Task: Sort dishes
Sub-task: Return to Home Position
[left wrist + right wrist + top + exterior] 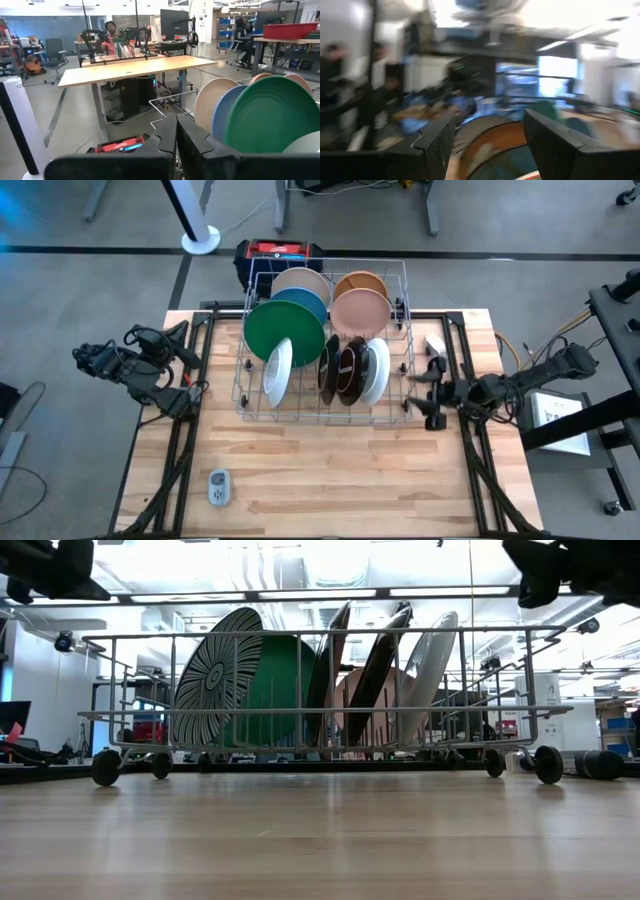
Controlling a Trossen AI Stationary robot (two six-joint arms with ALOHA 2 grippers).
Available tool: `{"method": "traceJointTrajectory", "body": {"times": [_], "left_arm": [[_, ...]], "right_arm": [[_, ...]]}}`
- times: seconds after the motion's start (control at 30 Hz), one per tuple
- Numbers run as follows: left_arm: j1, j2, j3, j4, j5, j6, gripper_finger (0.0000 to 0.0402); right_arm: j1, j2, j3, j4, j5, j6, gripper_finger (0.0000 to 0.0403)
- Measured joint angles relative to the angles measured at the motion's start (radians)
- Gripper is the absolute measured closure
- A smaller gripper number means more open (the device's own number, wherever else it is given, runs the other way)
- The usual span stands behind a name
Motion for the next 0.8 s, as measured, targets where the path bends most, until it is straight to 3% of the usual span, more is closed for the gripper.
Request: {"method": "traceJointTrajectory", "body": {"times": [0.1, 0.17, 0.4, 0.6, 0.8], "left_arm": [[0.0, 0.0, 0.0, 0.0, 0.0, 0.0, 0.0401], [0.0, 0.0, 0.0, 0.0, 0.0, 0.0, 0.0401], [0.0, 0.0, 0.0, 0.0, 0.0, 0.0, 0.0401], [0.0, 0.0, 0.0, 0.0, 0.0, 0.0, 0.0401], [0.0, 0.0, 0.0, 0.0, 0.0, 0.0, 0.0401]], "right_arm": [[-0.054, -0.096, -0.001, -0.167, -0.243, -0.006, 0.0173], [-0.096, -0.149, 0.0, -0.254, -0.338, -0.006, 0.017], [-0.195, -0.323, -0.001, -0.467, -0.361, 0.049, 0.0164], [-0.222, -0.458, -0.001, -0.636, -0.523, 0.032, 0.0165], [-0.227, -0.543, -0.001, -0.738, -0.542, 0.023, 0.0175]]}}
